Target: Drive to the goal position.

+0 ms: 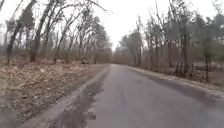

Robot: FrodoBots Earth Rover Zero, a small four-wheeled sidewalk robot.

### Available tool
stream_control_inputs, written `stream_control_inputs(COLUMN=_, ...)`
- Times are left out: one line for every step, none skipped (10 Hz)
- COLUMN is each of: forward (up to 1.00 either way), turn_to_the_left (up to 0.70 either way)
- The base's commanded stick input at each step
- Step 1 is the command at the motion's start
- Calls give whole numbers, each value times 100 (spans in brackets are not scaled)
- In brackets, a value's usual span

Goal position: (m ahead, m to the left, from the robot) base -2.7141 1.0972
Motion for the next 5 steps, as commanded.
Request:
stream_control_inputs(forward=100, turn_to_the_left=0)
stream_control_inputs(forward=100, turn_to_the_left=0)
stream_control_inputs(forward=100, turn_to_the_left=0)
stream_control_inputs(forward=100, turn_to_the_left=0)
stream_control_inputs(forward=100, turn_to_the_left=40)
